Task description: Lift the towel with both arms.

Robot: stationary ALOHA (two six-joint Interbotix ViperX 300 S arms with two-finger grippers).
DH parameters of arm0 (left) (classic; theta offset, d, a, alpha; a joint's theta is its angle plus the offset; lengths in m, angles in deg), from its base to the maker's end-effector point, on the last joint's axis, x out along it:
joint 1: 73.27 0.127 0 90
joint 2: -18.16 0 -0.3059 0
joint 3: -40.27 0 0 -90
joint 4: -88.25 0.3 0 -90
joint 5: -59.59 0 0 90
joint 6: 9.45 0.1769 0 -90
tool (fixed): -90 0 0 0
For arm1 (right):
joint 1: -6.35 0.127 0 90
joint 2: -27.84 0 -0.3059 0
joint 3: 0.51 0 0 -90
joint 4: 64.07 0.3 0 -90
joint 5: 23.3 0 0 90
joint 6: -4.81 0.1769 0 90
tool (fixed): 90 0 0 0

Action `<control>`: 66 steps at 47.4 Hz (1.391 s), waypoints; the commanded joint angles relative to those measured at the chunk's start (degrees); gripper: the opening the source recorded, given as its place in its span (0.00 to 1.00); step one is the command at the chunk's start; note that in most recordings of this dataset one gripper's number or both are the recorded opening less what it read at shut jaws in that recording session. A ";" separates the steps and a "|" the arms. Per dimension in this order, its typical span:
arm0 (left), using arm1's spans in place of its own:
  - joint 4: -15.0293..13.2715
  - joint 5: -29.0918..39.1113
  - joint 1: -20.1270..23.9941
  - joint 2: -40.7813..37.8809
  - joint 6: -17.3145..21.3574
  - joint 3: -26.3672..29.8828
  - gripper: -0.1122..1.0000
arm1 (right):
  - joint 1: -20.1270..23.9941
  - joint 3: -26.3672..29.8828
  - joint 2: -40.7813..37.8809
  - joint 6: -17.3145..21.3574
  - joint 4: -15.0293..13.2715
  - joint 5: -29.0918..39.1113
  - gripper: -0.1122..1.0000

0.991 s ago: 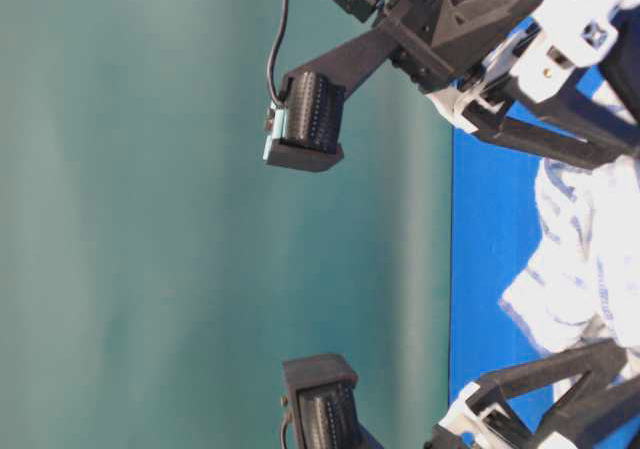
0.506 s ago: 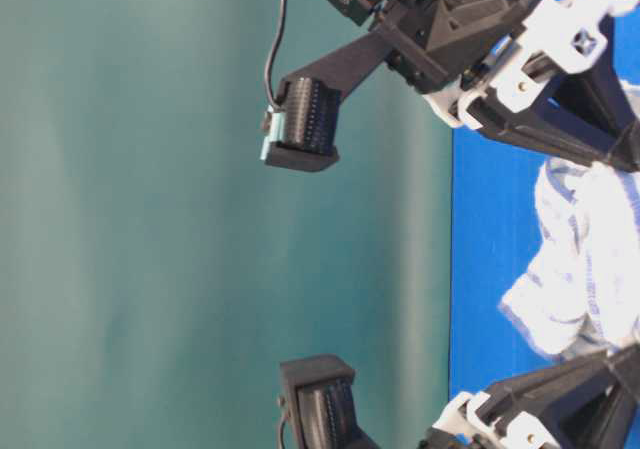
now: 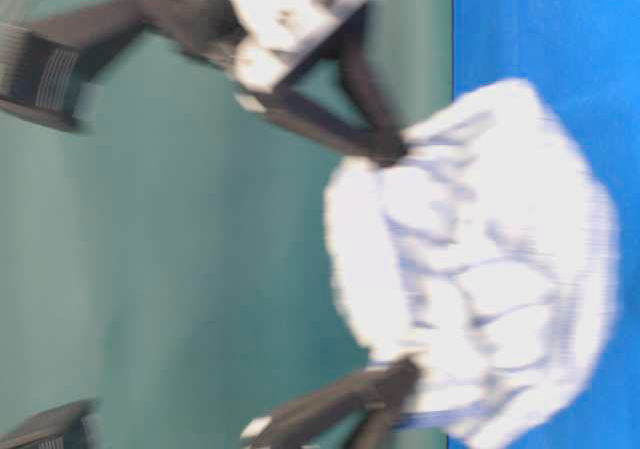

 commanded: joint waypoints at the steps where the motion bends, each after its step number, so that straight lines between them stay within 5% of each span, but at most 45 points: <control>1: -0.09 1.05 0.00 4.39 -0.09 2.20 0.13 | -0.18 2.90 4.57 0.09 0.00 2.99 0.17; 33: 0.09 18.37 0.00 17.93 0.44 19.78 0.13 | -0.18 20.39 16.79 0.09 -0.88 20.48 0.17; 54: 0.18 18.90 -0.09 18.02 2.29 20.30 0.14 | -0.18 21.09 15.47 -0.70 -0.97 22.50 0.17; 57: 0.18 18.72 0.00 18.02 2.29 20.30 0.20 | -0.18 21.09 15.47 -0.70 -0.97 22.32 0.17; 62: 0.18 18.28 0.00 18.02 2.20 20.21 0.46 | -0.18 21.01 15.47 -0.35 -1.05 22.24 0.18; 66: 0.18 18.28 0.00 18.11 2.20 20.21 0.70 | -0.18 20.83 15.47 -0.09 -1.05 22.41 0.37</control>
